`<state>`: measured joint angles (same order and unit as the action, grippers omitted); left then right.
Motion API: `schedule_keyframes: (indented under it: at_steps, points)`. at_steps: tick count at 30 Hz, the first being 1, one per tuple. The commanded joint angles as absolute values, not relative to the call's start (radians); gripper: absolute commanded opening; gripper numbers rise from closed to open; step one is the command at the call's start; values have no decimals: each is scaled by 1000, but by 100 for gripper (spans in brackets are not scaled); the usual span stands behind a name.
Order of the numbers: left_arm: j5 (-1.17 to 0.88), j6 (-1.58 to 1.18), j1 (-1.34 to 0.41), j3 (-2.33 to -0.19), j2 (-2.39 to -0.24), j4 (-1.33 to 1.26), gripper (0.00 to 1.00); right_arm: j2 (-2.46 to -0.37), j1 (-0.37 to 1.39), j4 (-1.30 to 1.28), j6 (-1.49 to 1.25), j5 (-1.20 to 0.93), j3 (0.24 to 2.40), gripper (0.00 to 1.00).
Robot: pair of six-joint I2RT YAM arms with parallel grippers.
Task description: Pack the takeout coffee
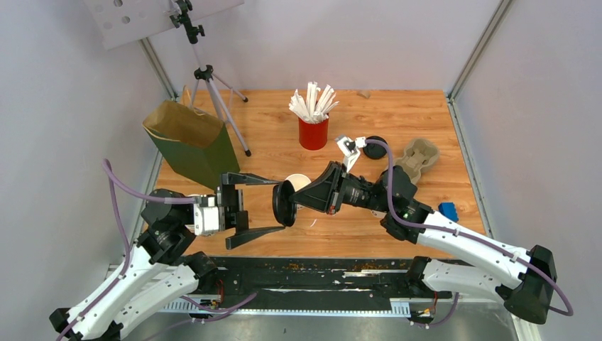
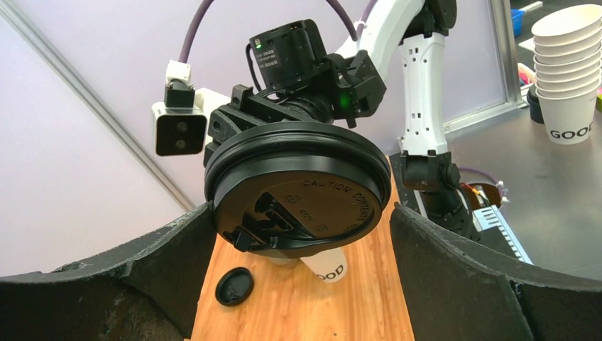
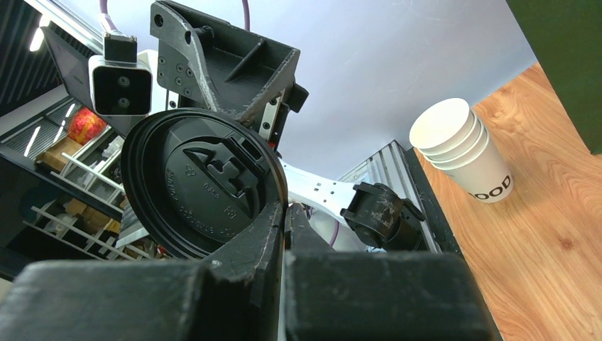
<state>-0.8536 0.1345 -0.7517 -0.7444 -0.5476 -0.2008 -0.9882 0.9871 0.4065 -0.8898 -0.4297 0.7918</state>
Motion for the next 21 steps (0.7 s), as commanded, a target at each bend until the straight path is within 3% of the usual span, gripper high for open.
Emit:
schedule_keyframes:
  at_steps: [1, 8, 15, 21]
  points:
    - [-834, 105, -749, -723, -548, -262, 97, -992, 985, 471, -904, -412, 783, 0]
    - [-821, 114, -750, -716, -546, -258, 91, -1000, 985, 467, -912, -416, 776, 0]
    - [-811, 117, -749, -722, -552, -240, 78, -1008, 985, 466, -922, -419, 770, 2]
    - [-786, 138, -749, -737, -552, -182, 73, -1000, 985, 437, -917, -405, 770, 13]
